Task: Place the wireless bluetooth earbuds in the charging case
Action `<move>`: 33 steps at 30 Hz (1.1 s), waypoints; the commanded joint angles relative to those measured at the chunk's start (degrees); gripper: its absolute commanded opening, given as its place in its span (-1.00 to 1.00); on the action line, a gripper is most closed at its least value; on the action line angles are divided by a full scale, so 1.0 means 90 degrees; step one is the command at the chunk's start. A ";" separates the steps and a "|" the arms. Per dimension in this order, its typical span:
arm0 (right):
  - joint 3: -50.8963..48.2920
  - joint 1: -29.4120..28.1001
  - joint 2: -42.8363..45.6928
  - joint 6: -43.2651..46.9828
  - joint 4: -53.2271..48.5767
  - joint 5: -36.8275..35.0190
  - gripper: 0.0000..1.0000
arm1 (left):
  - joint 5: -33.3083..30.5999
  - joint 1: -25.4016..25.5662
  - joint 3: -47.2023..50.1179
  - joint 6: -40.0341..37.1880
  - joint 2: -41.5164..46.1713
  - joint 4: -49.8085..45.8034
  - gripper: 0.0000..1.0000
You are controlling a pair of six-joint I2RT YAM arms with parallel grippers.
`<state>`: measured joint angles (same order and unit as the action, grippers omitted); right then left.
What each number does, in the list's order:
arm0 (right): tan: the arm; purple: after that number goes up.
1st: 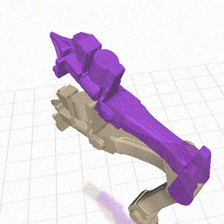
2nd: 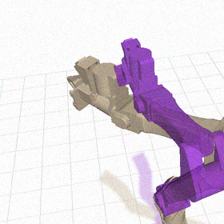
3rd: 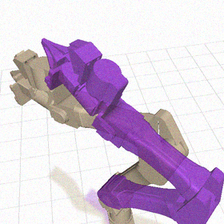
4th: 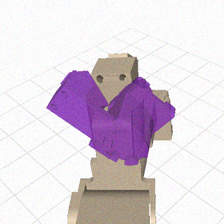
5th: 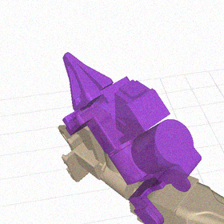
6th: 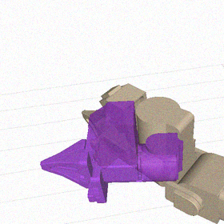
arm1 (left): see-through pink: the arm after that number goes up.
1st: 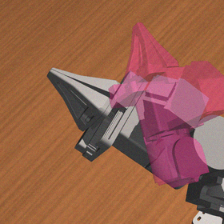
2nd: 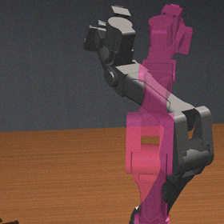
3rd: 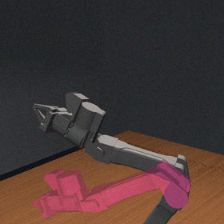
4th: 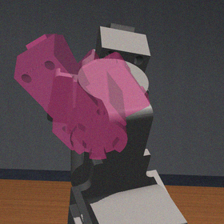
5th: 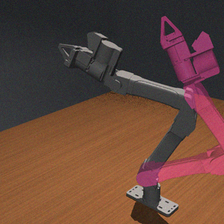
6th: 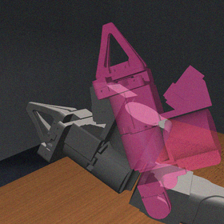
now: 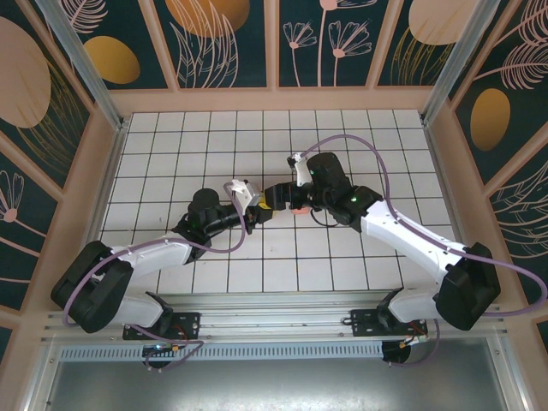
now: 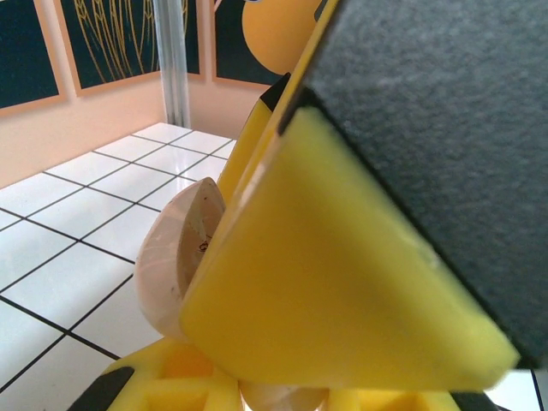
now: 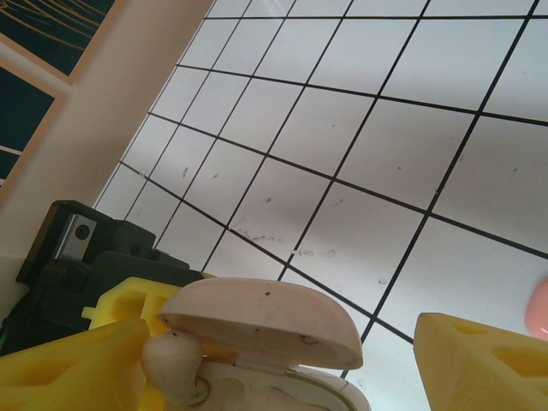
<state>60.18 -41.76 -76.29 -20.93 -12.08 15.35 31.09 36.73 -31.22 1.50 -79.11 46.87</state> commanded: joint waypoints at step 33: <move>0.0032 0.0206 0.0255 -0.0272 -0.0087 -0.0001 0.42 | 0.0130 0.0015 -0.0152 -0.0153 0.0140 0.0260 -0.78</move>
<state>60.38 -40.36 -74.35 -23.07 -12.25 16.03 31.09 36.77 -31.51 1.08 -79.09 46.85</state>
